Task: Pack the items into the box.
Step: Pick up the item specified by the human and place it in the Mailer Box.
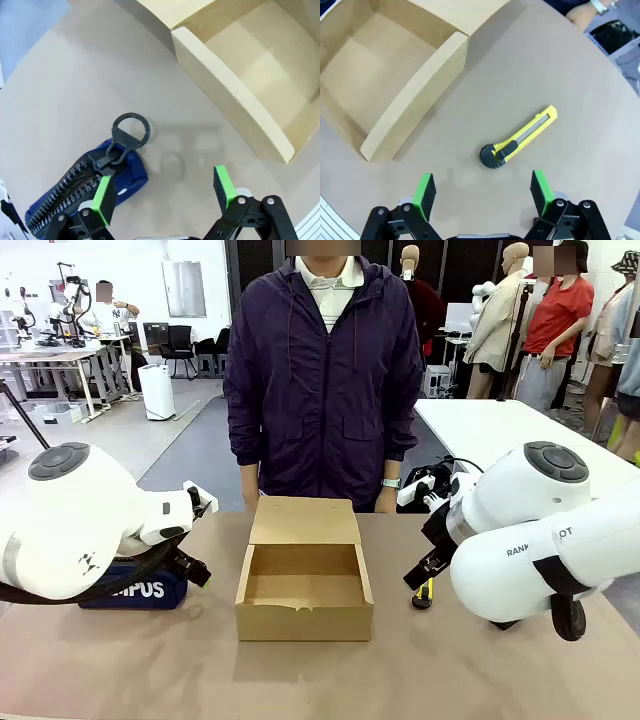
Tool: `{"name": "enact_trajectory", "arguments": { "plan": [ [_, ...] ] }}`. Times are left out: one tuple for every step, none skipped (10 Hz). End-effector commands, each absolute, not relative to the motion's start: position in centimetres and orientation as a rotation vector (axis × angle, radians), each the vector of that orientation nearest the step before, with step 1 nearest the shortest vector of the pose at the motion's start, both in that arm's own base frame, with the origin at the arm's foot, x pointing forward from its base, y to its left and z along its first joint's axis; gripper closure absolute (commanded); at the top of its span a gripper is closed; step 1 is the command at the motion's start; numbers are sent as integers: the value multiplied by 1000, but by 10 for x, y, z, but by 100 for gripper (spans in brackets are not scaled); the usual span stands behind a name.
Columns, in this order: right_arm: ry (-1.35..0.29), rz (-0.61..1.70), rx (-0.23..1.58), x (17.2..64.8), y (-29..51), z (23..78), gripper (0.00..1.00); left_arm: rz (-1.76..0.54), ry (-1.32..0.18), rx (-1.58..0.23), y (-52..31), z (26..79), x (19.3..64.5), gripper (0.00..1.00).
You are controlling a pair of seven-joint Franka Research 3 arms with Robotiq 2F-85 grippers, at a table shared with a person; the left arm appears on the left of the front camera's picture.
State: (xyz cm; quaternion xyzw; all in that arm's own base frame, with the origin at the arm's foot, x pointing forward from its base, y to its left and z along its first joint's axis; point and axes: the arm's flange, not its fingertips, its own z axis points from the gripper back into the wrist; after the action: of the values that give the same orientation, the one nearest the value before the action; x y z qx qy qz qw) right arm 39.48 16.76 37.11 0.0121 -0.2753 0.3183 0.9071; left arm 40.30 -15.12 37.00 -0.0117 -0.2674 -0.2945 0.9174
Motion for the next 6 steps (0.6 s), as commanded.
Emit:
{"name": "enact_trajectory", "arguments": {
  "plan": [
    [-568,657,25,395,168,371,0,-606,-551,-24,-151,370,403,0],
    [-568,657,25,395,168,371,0,-606,-551,-24,-151,370,403,0],
    [-568,657,25,395,168,371,0,-606,-551,-24,-151,370,403,0],
    [-568,657,25,395,168,371,0,-606,-551,-24,-151,370,403,0],
    [-568,657,25,395,168,371,0,-606,-551,-24,-151,370,403,0],
    [-568,657,25,395,168,371,0,-606,-551,-24,-151,370,403,0]
  ]
}}
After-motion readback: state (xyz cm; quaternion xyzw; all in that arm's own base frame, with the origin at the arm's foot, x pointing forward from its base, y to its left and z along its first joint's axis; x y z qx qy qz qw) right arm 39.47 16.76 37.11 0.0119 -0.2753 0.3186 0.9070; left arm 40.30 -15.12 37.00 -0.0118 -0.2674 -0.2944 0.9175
